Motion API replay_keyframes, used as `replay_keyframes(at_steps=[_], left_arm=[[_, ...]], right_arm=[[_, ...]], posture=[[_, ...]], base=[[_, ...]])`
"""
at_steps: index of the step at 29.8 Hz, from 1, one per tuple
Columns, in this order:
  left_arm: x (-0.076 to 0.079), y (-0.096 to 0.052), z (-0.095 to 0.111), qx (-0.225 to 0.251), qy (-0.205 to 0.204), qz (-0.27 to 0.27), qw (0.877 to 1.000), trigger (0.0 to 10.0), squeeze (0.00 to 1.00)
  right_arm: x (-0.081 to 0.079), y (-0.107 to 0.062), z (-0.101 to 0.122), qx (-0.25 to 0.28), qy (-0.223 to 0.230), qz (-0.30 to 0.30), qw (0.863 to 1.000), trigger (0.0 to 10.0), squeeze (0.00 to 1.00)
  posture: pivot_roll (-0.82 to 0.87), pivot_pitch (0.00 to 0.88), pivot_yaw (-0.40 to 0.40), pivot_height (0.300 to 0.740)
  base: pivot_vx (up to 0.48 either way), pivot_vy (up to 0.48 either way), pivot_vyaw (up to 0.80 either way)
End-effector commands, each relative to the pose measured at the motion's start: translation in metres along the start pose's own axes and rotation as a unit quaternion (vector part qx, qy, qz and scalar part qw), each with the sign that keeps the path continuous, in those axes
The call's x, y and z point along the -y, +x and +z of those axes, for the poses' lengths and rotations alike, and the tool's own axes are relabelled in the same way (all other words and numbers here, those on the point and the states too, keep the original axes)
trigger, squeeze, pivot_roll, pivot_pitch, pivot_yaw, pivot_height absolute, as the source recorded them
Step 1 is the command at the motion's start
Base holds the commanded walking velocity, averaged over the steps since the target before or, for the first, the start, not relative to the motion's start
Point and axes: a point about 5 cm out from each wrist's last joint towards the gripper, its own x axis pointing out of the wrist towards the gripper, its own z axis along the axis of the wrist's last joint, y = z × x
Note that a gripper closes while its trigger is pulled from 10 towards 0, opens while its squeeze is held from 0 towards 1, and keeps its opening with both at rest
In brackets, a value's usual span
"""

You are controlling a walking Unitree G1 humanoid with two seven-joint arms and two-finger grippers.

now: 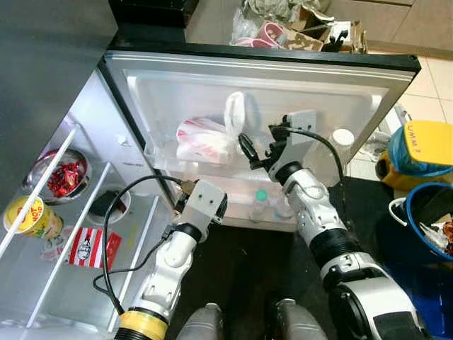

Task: Restocking fridge

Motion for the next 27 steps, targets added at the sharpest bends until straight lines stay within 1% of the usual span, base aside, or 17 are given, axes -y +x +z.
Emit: replay_keyframes(at_steps=[1, 4, 5, 6, 7, 8, 9, 12, 13, 14, 15, 18, 21, 23, 26, 27], left_arm=[[0.005, -0.002, -0.006, -0.013, -0.001, -0.006, 1.0, 10.0, 0.0], [0.006, -0.002, -0.006, -0.012, -0.002, -0.006, 1.0, 10.0, 0.0], [0.006, -0.002, -0.006, -0.012, -0.002, -0.006, 1.0, 10.0, 0.0], [0.006, -0.001, -0.006, -0.013, -0.003, -0.006, 1.0, 10.0, 0.0], [0.007, -0.001, -0.006, -0.013, -0.003, -0.006, 1.0, 10.0, 0.0], [0.007, -0.001, -0.006, -0.013, -0.003, -0.006, 1.0, 10.0, 0.0], [0.007, -0.001, -0.006, -0.013, -0.003, -0.006, 1.0, 10.0, 0.0], [0.007, -0.001, -0.006, -0.013, -0.005, -0.007, 1.0, 10.0, 0.0], [0.007, -0.001, -0.006, -0.013, -0.005, -0.007, 1.0, 10.0, 0.0], [0.008, -0.001, -0.006, -0.013, -0.005, -0.007, 1.0, 10.0, 0.0], [0.008, -0.001, -0.006, -0.013, -0.005, -0.007, 1.0, 10.0, 0.0], [0.008, -0.001, -0.006, -0.012, -0.005, -0.007, 1.0, 10.0, 0.0], [0.008, -0.001, -0.006, -0.012, -0.005, -0.007, 1.0, 10.0, 0.0], [0.008, -0.001, -0.006, -0.012, -0.005, -0.007, 1.0, 10.0, 0.0], [0.008, 0.0, -0.006, -0.012, -0.005, -0.009, 1.0, 10.0, 0.0], [0.008, 0.0, -0.006, -0.012, -0.005, -0.009, 1.0, 10.0, 0.0]], right_arm=[[0.003, -0.008, -0.026, -0.047, 0.015, -0.019, 0.999, 10.0, 0.0], [0.013, -0.013, -0.031, -0.053, 0.001, -0.053, 0.997, 10.0, 0.0], [0.013, -0.013, -0.031, -0.053, 0.001, -0.053, 0.997, 10.0, 0.0], [0.018, -0.015, -0.031, -0.054, -0.009, -0.068, 0.996, 10.0, 0.0], [0.019, -0.015, -0.031, -0.053, -0.011, -0.071, 0.996, 10.0, 0.0], [0.022, -0.016, -0.03, -0.052, -0.023, -0.077, 0.995, 10.0, 0.0], [0.022, -0.016, -0.03, -0.052, -0.023, -0.077, 0.995, 10.0, 0.0], [0.03, -0.017, -0.025, -0.049, -0.065, -0.095, 0.992, 10.0, 0.0], [0.03, -0.017, -0.025, -0.049, -0.065, -0.095, 0.992, 10.0, 0.0], [0.034, -0.017, -0.023, -0.048, -0.082, -0.105, 0.99, 10.0, 0.0], [0.034, -0.017, -0.023, -0.048, -0.082, -0.105, 0.99, 10.0, 0.0], [0.038, -0.017, -0.02, -0.047, -0.108, -0.116, 0.986, 10.0, 0.0], [0.038, -0.017, -0.019, -0.044, -0.12, -0.116, 0.985, 10.0, 0.0], [0.038, -0.017, -0.018, -0.042, -0.121, -0.116, 0.985, 10.0, 0.0], [0.033, -0.014, -0.011, -0.013, -0.115, -0.097, 0.989, 10.0, 0.0], [0.033, -0.014, -0.011, -0.013, -0.115, -0.097, 0.989, 10.0, 0.0]], posture=[[0.09, 0.202, -0.005, 0.74], [0.09, 0.203, -0.007, 0.74], [0.09, 0.203, -0.007, 0.74], [0.08, 0.203, -0.008, 0.74], [0.08, 0.203, -0.008, 0.74], [0.08, 0.203, -0.008, 0.74], [0.08, 0.203, -0.008, 0.74], [0.08, 0.201, -0.008, 0.74], [0.08, 0.201, -0.008, 0.74], [0.08, 0.202, -0.008, 0.74], [0.08, 0.202, -0.008, 0.74], [0.08, 0.203, -0.008, 0.74], [0.08, 0.203, -0.007, 0.74], [0.08, 0.203, -0.007, 0.74], [0.08, 0.203, -0.007, 0.74], [0.08, 0.203, -0.007, 0.74]], base=[[0.0, 0.0, 0.0], [0.0, 0.0, 0.0], [0.0, 0.0, 0.0], [0.0, 0.0, 0.0], [0.0, 0.0, 0.0], [0.0, 0.0, 0.0], [0.0, 0.0, 0.0], [0.0, 0.0, 0.0], [0.0, 0.0, 0.0], [0.0, 0.0, 0.0], [0.0, 0.0, 0.0], [0.0, 0.0, 0.0], [0.0, 0.0, 0.0], [0.0, 0.0, 0.0], [0.0, 0.0, 0.0], [0.0, 0.0, 0.0]])
